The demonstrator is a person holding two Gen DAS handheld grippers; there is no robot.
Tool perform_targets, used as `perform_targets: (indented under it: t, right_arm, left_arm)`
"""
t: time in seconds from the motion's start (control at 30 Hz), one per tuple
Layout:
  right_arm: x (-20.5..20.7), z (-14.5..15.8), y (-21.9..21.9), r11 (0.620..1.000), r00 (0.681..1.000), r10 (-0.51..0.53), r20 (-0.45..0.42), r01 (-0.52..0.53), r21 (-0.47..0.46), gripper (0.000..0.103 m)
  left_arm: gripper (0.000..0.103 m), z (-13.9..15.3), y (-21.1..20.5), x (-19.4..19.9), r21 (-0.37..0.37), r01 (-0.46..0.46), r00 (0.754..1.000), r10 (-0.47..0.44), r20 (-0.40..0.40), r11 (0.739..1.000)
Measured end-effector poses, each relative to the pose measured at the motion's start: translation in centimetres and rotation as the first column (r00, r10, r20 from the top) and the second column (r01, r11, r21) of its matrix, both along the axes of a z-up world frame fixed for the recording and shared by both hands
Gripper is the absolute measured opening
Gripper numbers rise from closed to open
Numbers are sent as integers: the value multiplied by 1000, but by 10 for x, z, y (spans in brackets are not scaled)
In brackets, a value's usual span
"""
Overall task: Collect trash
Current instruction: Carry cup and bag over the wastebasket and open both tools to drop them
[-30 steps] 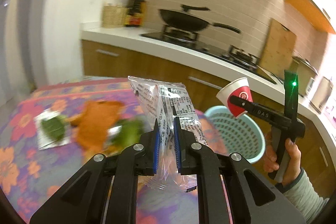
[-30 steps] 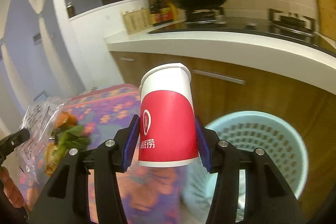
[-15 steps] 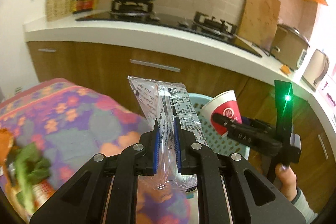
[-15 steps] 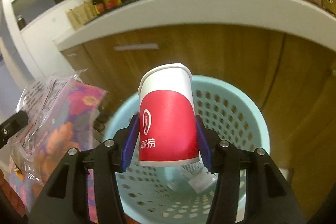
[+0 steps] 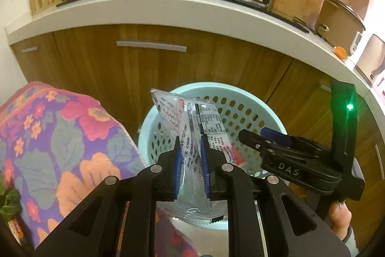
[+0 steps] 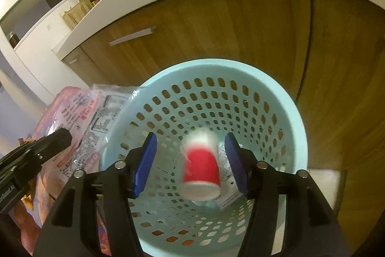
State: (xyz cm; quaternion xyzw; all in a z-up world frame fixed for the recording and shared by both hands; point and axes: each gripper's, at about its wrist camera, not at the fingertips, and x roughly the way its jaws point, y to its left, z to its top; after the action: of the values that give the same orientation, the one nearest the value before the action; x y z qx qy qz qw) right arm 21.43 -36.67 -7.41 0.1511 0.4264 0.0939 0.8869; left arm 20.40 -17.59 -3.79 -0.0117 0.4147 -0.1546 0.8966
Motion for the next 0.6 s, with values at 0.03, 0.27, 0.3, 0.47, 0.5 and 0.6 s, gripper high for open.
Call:
perform_targets:
  t: [0.03, 0.27, 0.3, 0.47, 0.5, 0.6]
  right_arm:
    - [0, -1, -2, 1000, 1000, -4, -4, 4, 8, 55]
    - [-12, 4, -15, 999, 1000, -29, 0, 29, 30, 55]
    - [-14, 6, -15, 999, 999, -32, 6, 32, 25, 55]
    - [-24, 19, -17, 999, 998, -38, 43, 37, 24, 55]
    - [-26, 21, -16, 999, 998, -36, 49, 35, 22, 55]
    - [-31, 28, -11, 999, 997, -35, 67, 35, 11, 55]
  left_arm:
    - [14, -3, -2, 2, 2, -3, 1000, 3, -13, 1000]
    - [40, -20, -13, 7, 37, 2, 998, 0, -65, 999]
    - [43, -18, -12, 6, 30, 0, 998, 2, -57, 1000]
    - [49, -11, -2, -4, 12, -13, 999, 14, -38, 1000]
    - [52, -11, 1, -6, 9, -15, 999, 15, -33, 1000]
    - [57, -9, 5, -10, 10, -24, 999, 24, -28, 1000]
